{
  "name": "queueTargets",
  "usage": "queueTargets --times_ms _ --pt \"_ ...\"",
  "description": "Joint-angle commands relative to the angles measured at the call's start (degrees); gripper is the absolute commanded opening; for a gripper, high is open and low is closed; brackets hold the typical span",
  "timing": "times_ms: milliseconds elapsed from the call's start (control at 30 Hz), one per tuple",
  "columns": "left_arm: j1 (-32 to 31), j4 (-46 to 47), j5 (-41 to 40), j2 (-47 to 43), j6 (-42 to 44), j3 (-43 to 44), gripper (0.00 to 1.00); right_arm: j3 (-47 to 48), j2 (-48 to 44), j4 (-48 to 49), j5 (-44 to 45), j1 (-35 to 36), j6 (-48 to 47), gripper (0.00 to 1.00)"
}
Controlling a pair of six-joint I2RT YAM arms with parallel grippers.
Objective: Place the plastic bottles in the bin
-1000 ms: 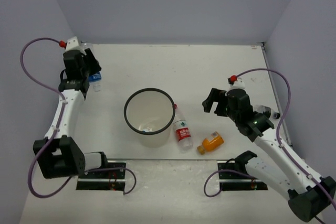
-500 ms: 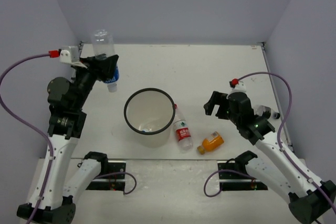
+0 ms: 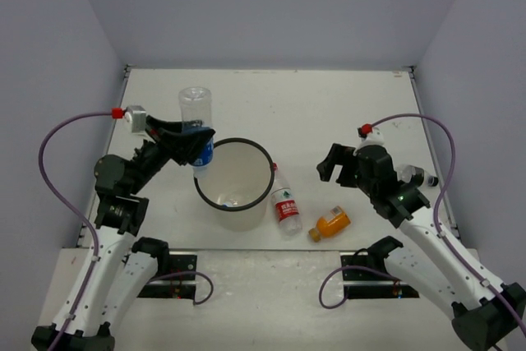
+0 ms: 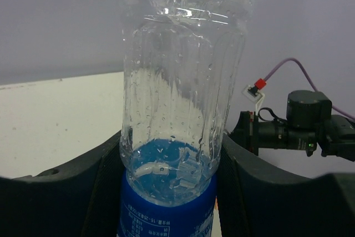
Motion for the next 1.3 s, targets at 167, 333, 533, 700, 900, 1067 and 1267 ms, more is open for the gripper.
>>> queueTargets --times_ms 167,333,533,700,900,1067,1267 --pt "-12.11 5.78 -3.18 4.18 2.61 0.81 0.29 0.24 1.78 3.68 -1.3 -0.32 0.83 0.99" --pt "-20.68 4.47 -11.62 5.13 6.05 -1.35 0.35 0.15 1.52 3.8 -0.69 -0.32 0.34 0.99" --pt "-28.24 1.14 -18.58 7.09 10.39 -1.44 0.85 -0.33 1.38 4.21 -0.93 -0.32 -0.07 0.99" --pt "-29.28 0.55 -20.13 6.84 10.17 -1.37 1.0 -1.15 0.11 4.21 -0.4 -0.32 0.25 0.99" --pt "-29.3 -0.59 -19.98 6.89 10.89 0.38 1.0 -1.57 -0.98 4.12 -1.09 -0.32 -0.1 0.99" --pt "-29.3 -2.75 -20.65 8.0 11.85 3.1 1.0 -1.87 -1.41 4.12 -1.91 -0.32 -0.69 0.99" --pt "-29.3 -6.45 -25.13 9.11 13.0 6.62 1.0 -1.43 -0.35 4.12 -5.41 -0.32 -3.02 0.99"
